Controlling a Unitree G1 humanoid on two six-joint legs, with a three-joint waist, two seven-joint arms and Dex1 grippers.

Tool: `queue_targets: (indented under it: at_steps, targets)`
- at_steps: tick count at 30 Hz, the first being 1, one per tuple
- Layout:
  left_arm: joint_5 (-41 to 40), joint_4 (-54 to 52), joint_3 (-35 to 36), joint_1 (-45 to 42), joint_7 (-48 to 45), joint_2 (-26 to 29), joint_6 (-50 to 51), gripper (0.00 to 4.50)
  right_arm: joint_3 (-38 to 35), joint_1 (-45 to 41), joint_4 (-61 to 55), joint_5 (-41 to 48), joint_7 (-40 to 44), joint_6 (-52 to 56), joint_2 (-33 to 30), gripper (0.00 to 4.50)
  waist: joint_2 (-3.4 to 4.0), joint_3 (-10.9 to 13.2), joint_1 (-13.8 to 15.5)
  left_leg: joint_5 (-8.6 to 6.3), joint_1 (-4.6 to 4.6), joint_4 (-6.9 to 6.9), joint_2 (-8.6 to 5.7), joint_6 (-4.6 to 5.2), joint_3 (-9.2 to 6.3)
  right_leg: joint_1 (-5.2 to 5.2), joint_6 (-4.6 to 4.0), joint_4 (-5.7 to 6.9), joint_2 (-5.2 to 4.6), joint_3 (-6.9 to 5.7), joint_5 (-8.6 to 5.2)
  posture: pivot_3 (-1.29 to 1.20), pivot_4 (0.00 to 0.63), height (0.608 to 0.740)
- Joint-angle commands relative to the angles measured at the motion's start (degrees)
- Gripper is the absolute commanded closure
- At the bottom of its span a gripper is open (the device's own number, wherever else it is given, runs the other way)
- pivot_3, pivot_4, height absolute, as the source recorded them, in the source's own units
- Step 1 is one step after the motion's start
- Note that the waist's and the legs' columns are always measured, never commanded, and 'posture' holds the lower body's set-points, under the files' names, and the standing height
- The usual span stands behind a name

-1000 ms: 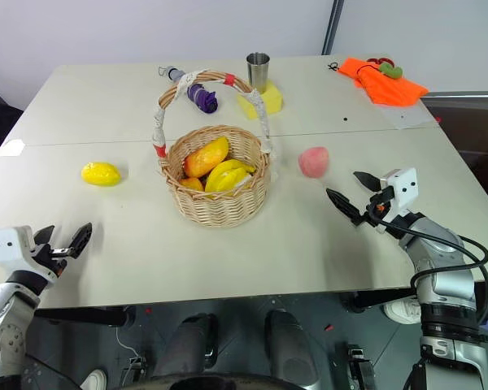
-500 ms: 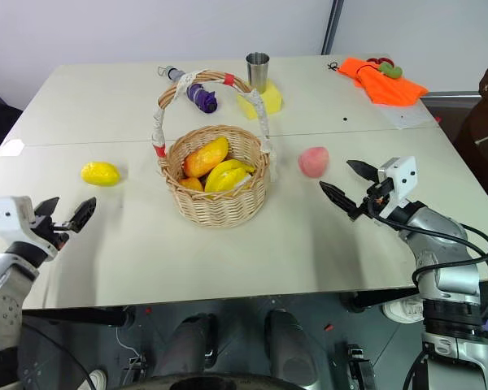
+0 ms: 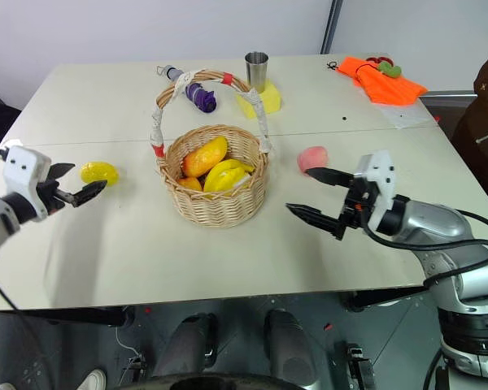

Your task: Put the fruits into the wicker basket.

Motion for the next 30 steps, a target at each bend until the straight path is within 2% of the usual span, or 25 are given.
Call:
queue_targets:
  at_steps: [1,7,13,16,19,20,23,30]
  targets:
    - [5.9,11.8,-5.1,-7.9,-6.1,2.1,-7.2,0.00,0.4,-1.4,-3.7,2.8,-0.6,1.7,-0.2,0.05,0.00,0.0,0.1,0.00,-0.02,0.00,-0.01,0.00,0.01,0.01,-0.07,-0.01,-0.02,0.00,0.04,0.00,0.150,0.740]
    - [12.8,30.5,-12.2,-21.2,-14.4,1.6,-15.2,0.00,0.7,-0.6,-6.6,4.2,-2.3,2.9,0.3,0.05,-0.05,0.0,0.1,-0.07,-0.15,0.02,-0.03,0.12,0.11,-0.01,0.07,-0.13,-0.05,0.03,0.02,0.00,0.150,0.740]
    - [18.3,42.2,-16.4,-28.4,-17.9,-0.3,-20.2,0.00,1.1,0.4,-7.7,4.2,-3.5,2.5,0.7,0.05,-0.07,0.0,0.0,-0.09,-0.11,0.04,-0.01,0.16,0.12,-0.03,0.13,-0.04,0.00,0.04,0.04,0.00,0.150,0.740]
    - [20.0,44.8,-17.1,-29.7,-19.0,-0.5,-21.8,0.85,0.8,0.1,-8.4,4.9,-4.1,2.8,0.5,0.00,-0.08,0.0,0.0,-0.09,-0.11,0.06,-0.01,0.16,0.13,-0.03,0.14,-0.01,0.00,0.05,0.04,0.00,0.150,0.740]
    - [21.2,46.4,-17.2,-29.8,-18.5,-0.4,-23.4,2.23,0.4,-0.5,-8.8,5.6,-4.5,3.1,0.2,0.00,-0.07,0.0,0.0,-0.09,-0.09,0.06,-0.01,0.16,0.13,-0.03,0.21,0.01,-0.01,0.06,0.08,0.00,0.150,0.740]
    - [21.4,46.6,-17.0,-29.6,-18.1,-0.2,-24.0,2.52,0.3,-0.7,-8.9,5.8,-4.6,3.1,0.1,0.00,-0.08,0.0,-0.1,-0.09,-0.08,0.06,-0.01,0.16,0.14,-0.03,0.21,0.02,-0.01,0.07,0.08,0.00,0.150,0.740]
    - [21.3,46.2,-16.3,-28.6,-18.3,0.6,-25.4,2.52,0.5,-1.1,-8.9,5.8,-4.5,3.0,0.0,0.00,-0.07,0.0,-0.1,-0.09,-0.04,0.07,0.00,0.16,0.17,-0.03,0.21,0.07,-0.01,0.10,0.08,0.00,0.150,0.740]
    - [14.1,39.7,-8.4,-24.0,-20.2,3.5,-21.9,2.52,1.4,-2.0,-7.9,5.0,-4.0,2.2,0.4,0.00,-0.08,0.0,-0.3,-0.09,-0.02,0.07,0.06,0.16,0.22,-0.06,0.22,0.16,0.01,0.12,0.09,0.00,0.150,0.740]
